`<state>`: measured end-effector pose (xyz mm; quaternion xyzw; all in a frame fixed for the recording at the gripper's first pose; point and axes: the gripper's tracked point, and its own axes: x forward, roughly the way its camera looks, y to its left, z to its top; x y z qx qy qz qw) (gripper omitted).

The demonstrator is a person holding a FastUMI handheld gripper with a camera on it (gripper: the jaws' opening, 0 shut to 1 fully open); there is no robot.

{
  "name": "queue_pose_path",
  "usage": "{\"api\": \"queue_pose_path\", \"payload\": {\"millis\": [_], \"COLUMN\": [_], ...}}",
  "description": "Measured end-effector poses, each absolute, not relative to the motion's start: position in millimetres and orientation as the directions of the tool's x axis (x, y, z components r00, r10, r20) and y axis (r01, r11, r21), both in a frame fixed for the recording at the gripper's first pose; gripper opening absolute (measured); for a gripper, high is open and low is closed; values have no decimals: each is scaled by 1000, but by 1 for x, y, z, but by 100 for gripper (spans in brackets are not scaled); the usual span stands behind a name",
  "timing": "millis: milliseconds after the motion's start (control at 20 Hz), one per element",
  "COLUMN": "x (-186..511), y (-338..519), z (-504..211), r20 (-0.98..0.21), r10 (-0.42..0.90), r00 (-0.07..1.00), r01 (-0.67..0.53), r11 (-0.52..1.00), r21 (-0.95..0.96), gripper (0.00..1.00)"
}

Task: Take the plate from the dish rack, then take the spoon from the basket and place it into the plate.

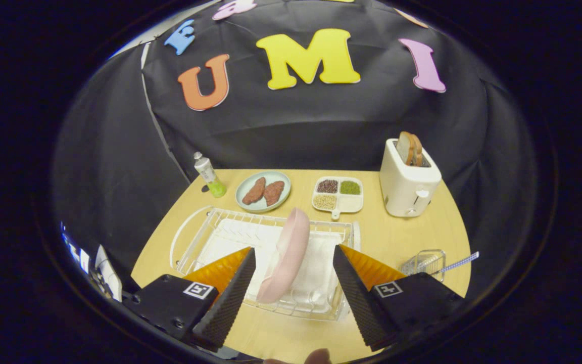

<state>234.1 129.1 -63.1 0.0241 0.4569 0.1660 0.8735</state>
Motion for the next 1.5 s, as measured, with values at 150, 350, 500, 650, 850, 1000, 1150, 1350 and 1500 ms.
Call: {"api": "queue_pose_path", "payload": {"millis": [150,350,500,650,850,1000,1150,1350,1500], "x": [248,257,257,255,252,257,260,250,225], "y": [142,156,162,170,169,163,151,148,149], "z": [-88,-110,-128,-141,-143,-131,-115,-86,-74], "r20": [-834,-875,-915,-936,-953,-952,-947,-929,-909], "r10": [305,278,232,220,176,132,69,90,177], "r00": [460,397,329,274,248,275,313,360,377], "r01": [-234,-191,-127,-80,-31,-5,-5,-24,-51], "r11": [948,957,971,975,984,991,997,996,984], "r21": [217,218,200,206,173,135,71,87,170], "gripper": [99,94,79,65,43,39,39,35,35]}}
